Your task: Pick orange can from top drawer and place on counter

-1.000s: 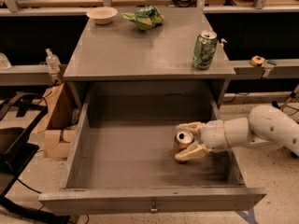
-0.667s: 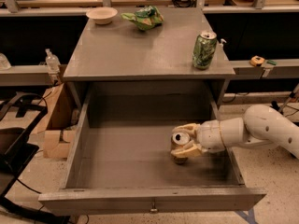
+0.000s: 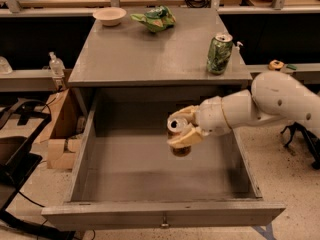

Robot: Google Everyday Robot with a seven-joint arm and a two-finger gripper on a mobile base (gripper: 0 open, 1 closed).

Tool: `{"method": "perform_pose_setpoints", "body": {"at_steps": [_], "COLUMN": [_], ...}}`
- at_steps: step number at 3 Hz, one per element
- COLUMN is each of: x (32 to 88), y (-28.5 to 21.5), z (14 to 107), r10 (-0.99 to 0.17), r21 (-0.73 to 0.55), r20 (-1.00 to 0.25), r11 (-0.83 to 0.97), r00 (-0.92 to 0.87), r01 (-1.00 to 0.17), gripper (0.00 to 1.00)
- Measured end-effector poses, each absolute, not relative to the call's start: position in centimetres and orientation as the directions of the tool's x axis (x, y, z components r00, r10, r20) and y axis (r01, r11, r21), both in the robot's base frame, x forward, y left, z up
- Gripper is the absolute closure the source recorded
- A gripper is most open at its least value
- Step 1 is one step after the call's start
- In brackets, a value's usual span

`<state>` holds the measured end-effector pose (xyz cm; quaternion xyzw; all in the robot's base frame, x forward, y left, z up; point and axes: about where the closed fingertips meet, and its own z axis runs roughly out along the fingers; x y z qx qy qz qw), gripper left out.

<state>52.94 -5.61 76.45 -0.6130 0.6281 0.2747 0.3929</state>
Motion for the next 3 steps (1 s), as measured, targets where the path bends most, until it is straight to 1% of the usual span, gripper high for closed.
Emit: {"method": "perform_pose_setpoints", "body": {"at_steps": [1,2,3], "x": [55.5,59.0,64.5], "y": [-2.1,1.8,5.0], "z": [83.7,90.3,95.8], "r10": [-0.599,-0.615,-0.604], "r21": [-0.159,-0.171,-0.179], "r20": [-0.798,-0.787,-0.797], "r11": [0.097,0.126,0.273], "r00": [0.070,0.059,-0.023], "r01": [-0.983,-0.977,-0.945], "gripper": [1.00,1.00,1.00]}}
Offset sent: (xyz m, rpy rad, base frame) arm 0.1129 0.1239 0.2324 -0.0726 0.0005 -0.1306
